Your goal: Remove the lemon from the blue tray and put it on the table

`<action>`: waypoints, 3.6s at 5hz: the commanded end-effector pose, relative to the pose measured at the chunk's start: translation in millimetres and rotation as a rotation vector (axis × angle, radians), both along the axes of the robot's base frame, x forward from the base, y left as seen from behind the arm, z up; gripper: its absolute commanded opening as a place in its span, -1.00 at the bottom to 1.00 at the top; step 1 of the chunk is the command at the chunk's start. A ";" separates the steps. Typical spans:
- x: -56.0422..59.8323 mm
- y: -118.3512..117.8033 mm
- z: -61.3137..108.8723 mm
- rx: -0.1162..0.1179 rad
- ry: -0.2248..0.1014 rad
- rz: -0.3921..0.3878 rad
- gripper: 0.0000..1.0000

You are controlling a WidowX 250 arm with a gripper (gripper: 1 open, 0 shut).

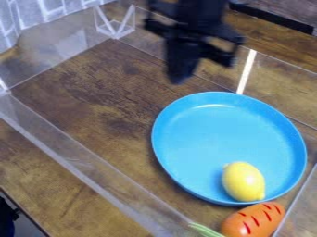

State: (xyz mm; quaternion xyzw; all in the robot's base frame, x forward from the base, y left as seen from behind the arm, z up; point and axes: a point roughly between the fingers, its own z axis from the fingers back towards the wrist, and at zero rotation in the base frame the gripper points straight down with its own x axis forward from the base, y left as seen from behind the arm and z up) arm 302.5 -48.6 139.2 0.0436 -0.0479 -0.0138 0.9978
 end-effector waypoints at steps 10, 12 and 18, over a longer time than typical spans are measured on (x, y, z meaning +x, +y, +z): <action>-34.0 -21.2 -21.4 -0.002 0.033 -0.229 1.00; -31.6 -30.5 -34.4 -0.010 0.042 -0.262 1.00; -15.3 -96.5 -102.5 -0.055 -0.036 -0.202 1.00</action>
